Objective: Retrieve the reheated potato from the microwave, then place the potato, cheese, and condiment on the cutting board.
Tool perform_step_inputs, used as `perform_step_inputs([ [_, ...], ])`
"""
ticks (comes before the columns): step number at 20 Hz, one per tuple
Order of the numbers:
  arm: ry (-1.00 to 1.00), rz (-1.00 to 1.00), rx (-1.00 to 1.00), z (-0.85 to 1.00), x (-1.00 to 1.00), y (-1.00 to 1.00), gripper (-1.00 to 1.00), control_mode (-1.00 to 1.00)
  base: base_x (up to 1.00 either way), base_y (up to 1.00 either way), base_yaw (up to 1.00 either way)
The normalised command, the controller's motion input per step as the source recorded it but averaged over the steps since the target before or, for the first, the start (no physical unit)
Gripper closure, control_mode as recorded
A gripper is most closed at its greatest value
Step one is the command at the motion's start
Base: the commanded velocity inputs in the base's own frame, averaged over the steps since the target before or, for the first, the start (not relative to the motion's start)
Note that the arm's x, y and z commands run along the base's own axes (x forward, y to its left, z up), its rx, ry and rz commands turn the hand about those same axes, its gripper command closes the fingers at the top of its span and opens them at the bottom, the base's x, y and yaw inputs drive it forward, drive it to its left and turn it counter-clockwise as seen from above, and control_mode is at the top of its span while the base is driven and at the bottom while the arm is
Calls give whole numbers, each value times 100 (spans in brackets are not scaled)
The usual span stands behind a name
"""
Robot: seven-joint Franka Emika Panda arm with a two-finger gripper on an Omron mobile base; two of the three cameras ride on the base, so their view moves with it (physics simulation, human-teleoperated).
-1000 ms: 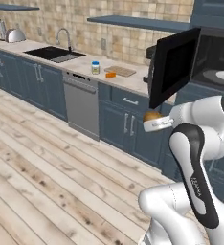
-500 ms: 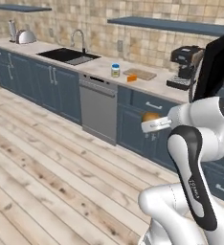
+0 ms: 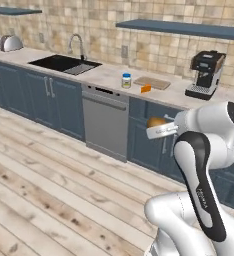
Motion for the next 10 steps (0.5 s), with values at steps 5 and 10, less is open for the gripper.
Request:
perform_step_inputs([
  [5, 0, 0, 0, 0, 0, 0, 100, 100, 75, 39, -33],
  [10, 0, 0, 0, 0, 0, 0, 100, 100, 76, 38, -32],
])
